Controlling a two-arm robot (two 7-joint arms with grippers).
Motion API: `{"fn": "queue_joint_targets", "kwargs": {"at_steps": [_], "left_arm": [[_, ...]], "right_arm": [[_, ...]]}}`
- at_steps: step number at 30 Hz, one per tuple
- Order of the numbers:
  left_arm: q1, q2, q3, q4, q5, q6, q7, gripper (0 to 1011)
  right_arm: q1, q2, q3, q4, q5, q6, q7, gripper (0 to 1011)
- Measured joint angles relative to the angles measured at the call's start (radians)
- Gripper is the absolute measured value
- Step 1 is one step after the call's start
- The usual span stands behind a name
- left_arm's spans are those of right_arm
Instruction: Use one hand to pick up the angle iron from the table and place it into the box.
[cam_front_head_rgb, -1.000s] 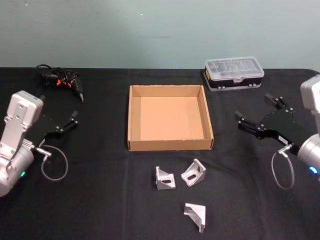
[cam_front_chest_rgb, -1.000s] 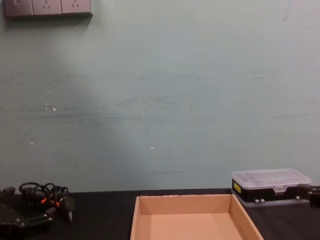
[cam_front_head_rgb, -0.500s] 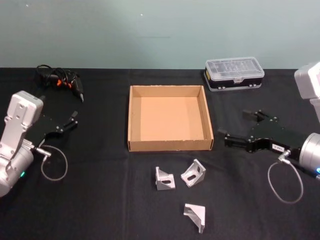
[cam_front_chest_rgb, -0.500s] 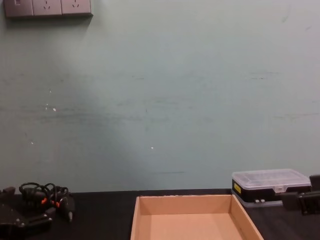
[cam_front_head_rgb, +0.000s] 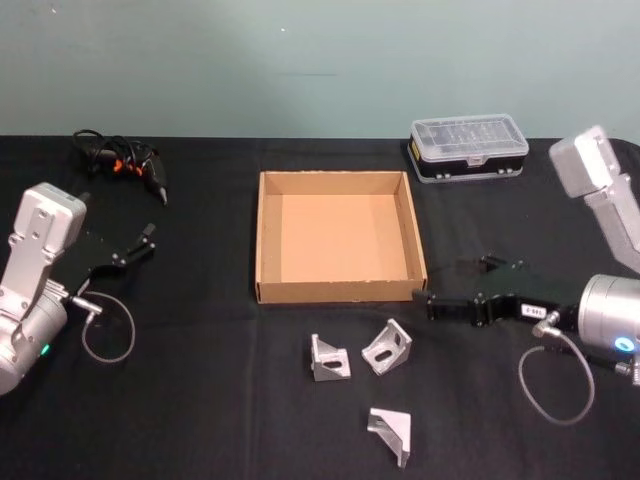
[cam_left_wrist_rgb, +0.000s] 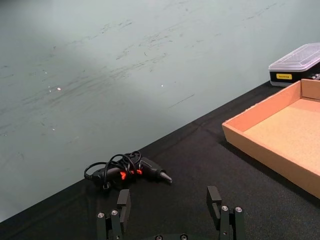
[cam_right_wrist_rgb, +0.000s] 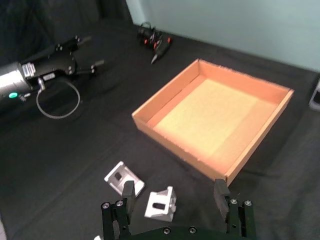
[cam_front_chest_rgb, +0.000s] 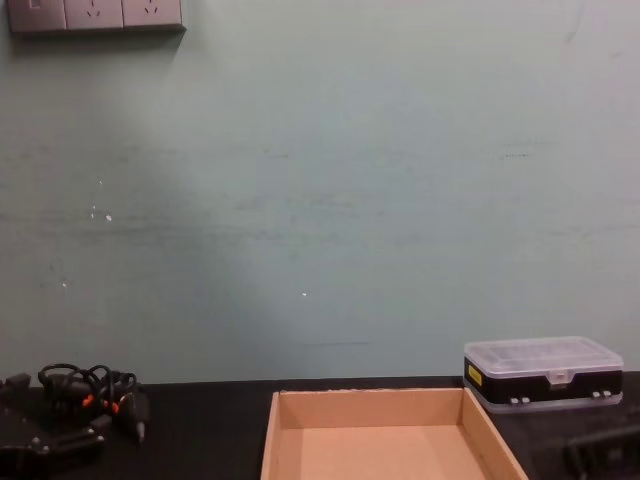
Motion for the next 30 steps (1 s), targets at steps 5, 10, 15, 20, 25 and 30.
{"fn": "queue_joint_targets", "kwargs": {"at_steps": [5,10,15,20,25,30], "left_arm": [[0.000,0.000,0.000,0.000,0.000,0.000,0.000,1000],[0.000,0.000,0.000,0.000,0.000,0.000,0.000,1000],[0.000,0.000,0.000,0.000,0.000,0.000,0.000,1000],[0.000,0.000,0.000,0.000,0.000,0.000,0.000,1000],[0.000,0.000,0.000,0.000,0.000,0.000,0.000,1000],[0.000,0.000,0.000,0.000,0.000,0.000,0.000,1000]], "right_arm": [[0.032,-0.005,-0.054,0.028,0.002,0.034,0.010,1003],[0.057,-0.012,-0.106,0.052,-0.013,0.043,0.017,1003],[0.087,-0.023,-0.157,0.082,-0.032,0.046,0.020,1003],[0.112,-0.035,-0.189,0.114,-0.045,0.044,0.022,1003],[0.129,-0.047,-0.203,0.140,-0.053,0.041,0.022,1003],[0.145,-0.061,-0.216,0.167,-0.060,0.039,0.022,1003]]}}
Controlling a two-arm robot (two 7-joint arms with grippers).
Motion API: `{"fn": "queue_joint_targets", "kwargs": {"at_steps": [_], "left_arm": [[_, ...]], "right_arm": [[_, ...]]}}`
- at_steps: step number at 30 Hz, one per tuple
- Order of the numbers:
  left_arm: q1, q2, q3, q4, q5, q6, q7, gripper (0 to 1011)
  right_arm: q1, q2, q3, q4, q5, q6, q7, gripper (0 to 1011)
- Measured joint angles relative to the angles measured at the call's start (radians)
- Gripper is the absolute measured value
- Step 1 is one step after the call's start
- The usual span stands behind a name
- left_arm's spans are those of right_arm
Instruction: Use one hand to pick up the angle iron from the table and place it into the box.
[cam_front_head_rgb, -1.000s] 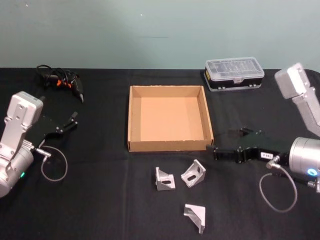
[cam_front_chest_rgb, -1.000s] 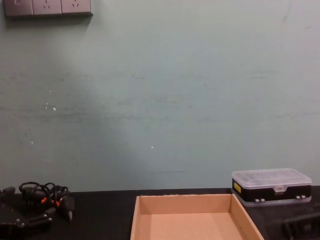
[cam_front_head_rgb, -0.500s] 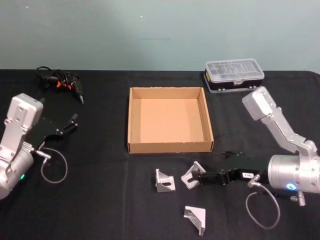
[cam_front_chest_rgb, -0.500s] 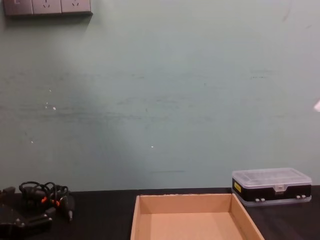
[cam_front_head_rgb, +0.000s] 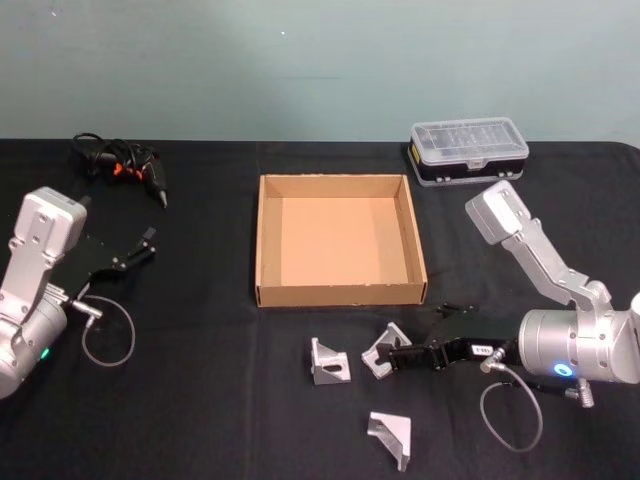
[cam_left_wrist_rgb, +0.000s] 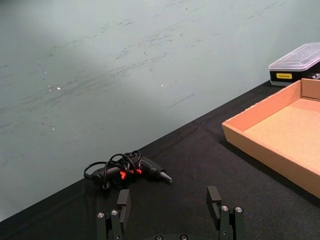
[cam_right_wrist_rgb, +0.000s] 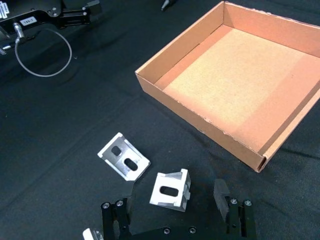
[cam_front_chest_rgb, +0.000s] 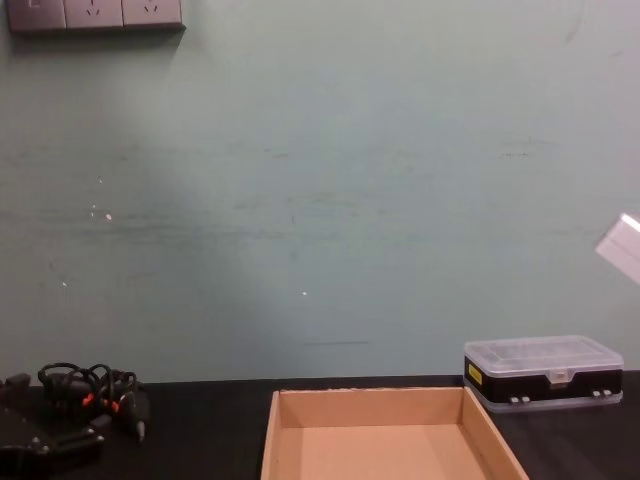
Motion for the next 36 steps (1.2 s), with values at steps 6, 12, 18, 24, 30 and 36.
{"fn": "queue_joint_targets", "kwargs": {"at_steps": [6,12,18,24,30,36], "left_arm": [[0.000,0.000,0.000,0.000,0.000,0.000,0.000,1000],[0.000,0.000,0.000,0.000,0.000,0.000,0.000,1000],[0.000,0.000,0.000,0.000,0.000,0.000,0.000,1000],[0.000,0.000,0.000,0.000,0.000,0.000,0.000,1000],[0.000,0.000,0.000,0.000,0.000,0.000,0.000,1000],[0.000,0.000,0.000,0.000,0.000,0.000,0.000,1000]], "right_arm": [[0.010,-0.010,-0.009,0.017,-0.007,0.000,0.000,1003],[0.014,-0.016,-0.014,0.024,-0.015,0.000,-0.001,1003],[0.017,-0.022,-0.017,0.026,-0.023,0.001,-0.001,1003],[0.019,-0.029,-0.022,0.033,-0.032,0.002,-0.002,1003],[0.018,-0.035,-0.024,0.039,-0.043,0.002,-0.002,1003],[0.011,-0.037,-0.024,0.040,-0.051,-0.002,-0.002,947]]}}
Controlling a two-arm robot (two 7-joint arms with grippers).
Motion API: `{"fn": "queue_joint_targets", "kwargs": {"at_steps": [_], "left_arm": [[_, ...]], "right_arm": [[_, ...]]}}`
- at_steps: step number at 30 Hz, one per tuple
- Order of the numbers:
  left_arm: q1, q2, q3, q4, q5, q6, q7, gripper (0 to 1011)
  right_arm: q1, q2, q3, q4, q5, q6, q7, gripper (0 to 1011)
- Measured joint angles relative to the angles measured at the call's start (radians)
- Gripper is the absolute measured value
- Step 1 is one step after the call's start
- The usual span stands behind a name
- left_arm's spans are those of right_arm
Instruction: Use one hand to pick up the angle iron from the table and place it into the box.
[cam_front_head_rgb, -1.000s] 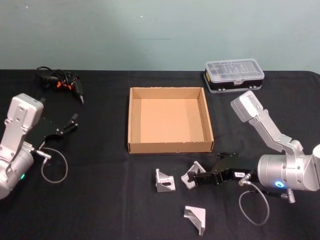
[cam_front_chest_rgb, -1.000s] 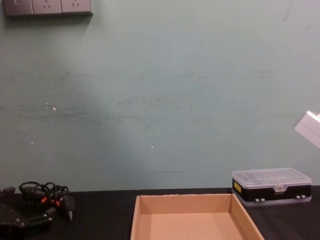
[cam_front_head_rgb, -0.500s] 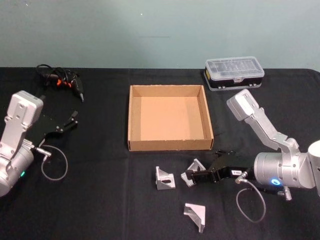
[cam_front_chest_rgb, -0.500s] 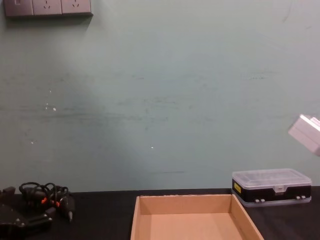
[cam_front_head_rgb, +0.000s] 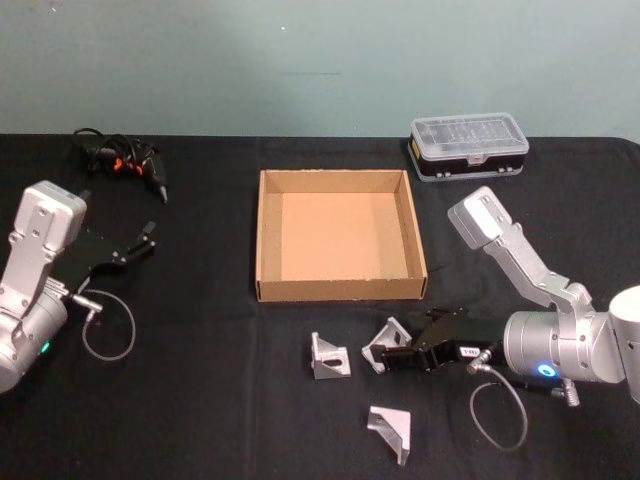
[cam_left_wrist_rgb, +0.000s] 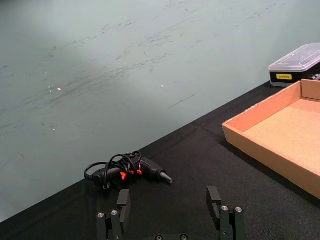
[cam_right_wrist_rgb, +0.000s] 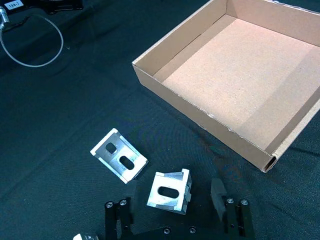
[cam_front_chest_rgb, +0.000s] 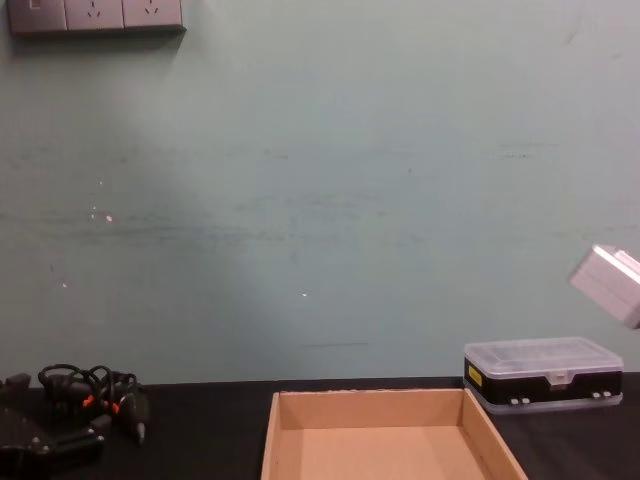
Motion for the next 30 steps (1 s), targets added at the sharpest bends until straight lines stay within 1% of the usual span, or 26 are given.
{"fn": "queue_joint_targets", "kwargs": {"at_steps": [1,2,5,6,9,10,11,12,13,14,16,18,19,22,25,28,30], "left_arm": [[0.000,0.000,0.000,0.000,0.000,0.000,0.000,1000],[0.000,0.000,0.000,0.000,0.000,0.000,0.000,1000],[0.000,0.000,0.000,0.000,0.000,0.000,0.000,1000],[0.000,0.000,0.000,0.000,0.000,0.000,0.000,1000],[0.000,0.000,0.000,0.000,0.000,0.000,0.000,1000],[0.000,0.000,0.000,0.000,0.000,0.000,0.000,1000],[0.000,0.000,0.000,0.000,0.000,0.000,0.000,1000],[0.000,0.000,0.000,0.000,0.000,0.000,0.000,1000],[0.000,0.000,0.000,0.000,0.000,0.000,0.000,1000],[0.000,0.000,0.000,0.000,0.000,0.000,0.000,1000],[0.000,0.000,0.000,0.000,0.000,0.000,0.000,1000],[0.000,0.000,0.000,0.000,0.000,0.000,0.000,1000],[0.000,0.000,0.000,0.000,0.000,0.000,0.000,1000],[0.000,0.000,0.000,0.000,0.000,0.000,0.000,1000],[0.000,0.000,0.000,0.000,0.000,0.000,0.000,1000],[0.000,0.000,0.000,0.000,0.000,0.000,0.000,1000],[0.000,0.000,0.000,0.000,0.000,0.000,0.000,1000]], "right_arm": [[-0.001,0.000,0.000,0.000,-0.002,-0.001,0.000,929],[-0.002,0.000,0.000,0.000,-0.007,-0.001,0.000,883],[-0.003,0.000,-0.001,-0.002,-0.016,-0.001,-0.004,837],[-0.006,0.000,-0.001,-0.003,-0.022,-0.001,-0.006,787],[-0.012,0.001,0.003,-0.005,-0.031,-0.003,-0.007,707],[-0.013,0.001,0.004,-0.005,-0.033,-0.005,-0.007,651],[-0.014,0.001,0.005,-0.006,-0.034,-0.006,-0.007,651],[-0.017,0.001,0.007,-0.006,-0.038,-0.011,-0.006,609],[-0.017,0.001,0.007,-0.006,-0.038,-0.011,-0.006,609],[-0.019,0.000,0.009,-0.006,-0.041,-0.017,-0.005,544],[-0.023,-0.002,0.011,-0.005,-0.046,-0.023,0.000,484],[-0.027,-0.004,0.013,-0.004,-0.049,-0.029,0.004,400],[-0.028,-0.004,0.013,-0.004,-0.050,-0.031,0.005,400],[-0.030,-0.007,0.016,-0.001,-0.053,-0.037,0.012,280],[-0.032,-0.008,0.017,0.002,-0.056,-0.041,0.018,201],[-0.033,-0.010,0.019,0.004,-0.059,-0.045,0.023,96],[-0.034,-0.011,0.020,0.005,-0.062,-0.046,0.025,80]]}}
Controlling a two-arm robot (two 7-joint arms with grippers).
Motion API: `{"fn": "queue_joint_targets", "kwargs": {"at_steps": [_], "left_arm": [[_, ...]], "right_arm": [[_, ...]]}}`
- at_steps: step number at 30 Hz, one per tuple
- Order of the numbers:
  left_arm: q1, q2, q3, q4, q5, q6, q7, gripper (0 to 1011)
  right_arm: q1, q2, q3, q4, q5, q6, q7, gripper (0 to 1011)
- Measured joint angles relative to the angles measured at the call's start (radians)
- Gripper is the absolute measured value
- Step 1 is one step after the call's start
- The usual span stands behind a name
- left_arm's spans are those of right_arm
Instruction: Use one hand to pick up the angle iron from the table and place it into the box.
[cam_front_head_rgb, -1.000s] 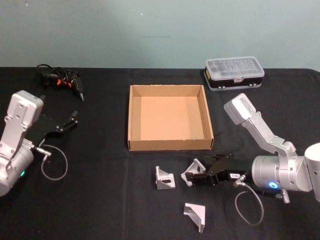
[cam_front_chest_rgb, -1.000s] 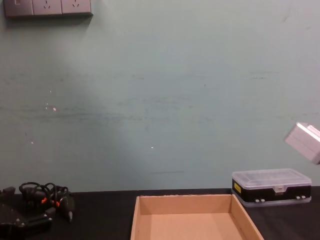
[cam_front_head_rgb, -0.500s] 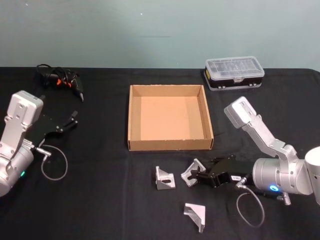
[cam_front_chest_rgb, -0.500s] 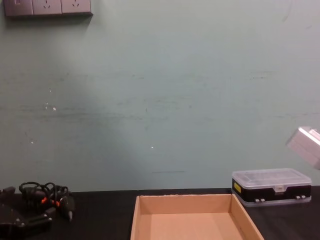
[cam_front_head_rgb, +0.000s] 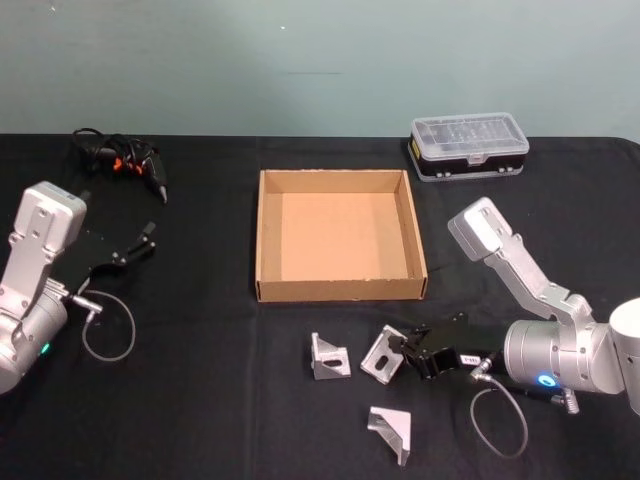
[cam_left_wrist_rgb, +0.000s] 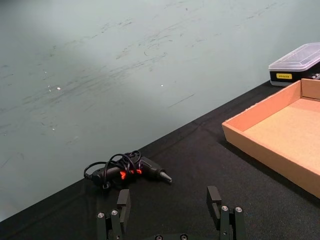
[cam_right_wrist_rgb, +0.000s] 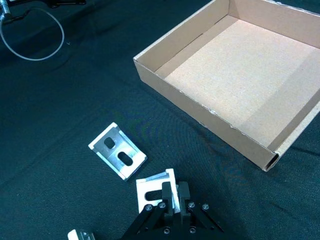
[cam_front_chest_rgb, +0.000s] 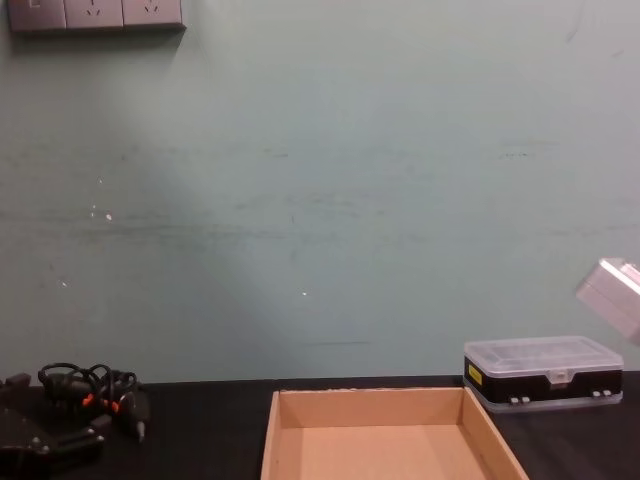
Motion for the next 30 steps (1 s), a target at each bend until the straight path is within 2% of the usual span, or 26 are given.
{"fn": "queue_joint_targets", "kwargs": {"at_steps": [11,20,22,25,28,30], "left_arm": [[0.000,0.000,0.000,0.000,0.000,0.000,0.000,1000],[0.000,0.000,0.000,0.000,0.000,0.000,0.000,1000],[0.000,0.000,0.000,0.000,0.000,0.000,0.000,1000],[0.000,0.000,0.000,0.000,0.000,0.000,0.000,1000],[0.000,0.000,0.000,0.000,0.000,0.000,0.000,1000],[0.000,0.000,0.000,0.000,0.000,0.000,0.000,1000]], "right_arm": [[-0.012,-0.001,0.019,-0.029,-0.009,-0.010,-0.001,80],[-0.035,0.005,0.098,-0.123,0.007,-0.043,-0.054,80],[-0.033,0.005,0.103,-0.129,0.008,-0.044,-0.059,80],[-0.009,-0.006,0.122,-0.140,0.007,-0.045,-0.075,80],[0.018,-0.018,0.123,-0.130,0.001,-0.041,-0.080,80],[0.060,-0.035,0.114,-0.100,-0.019,-0.030,-0.085,80]]}}
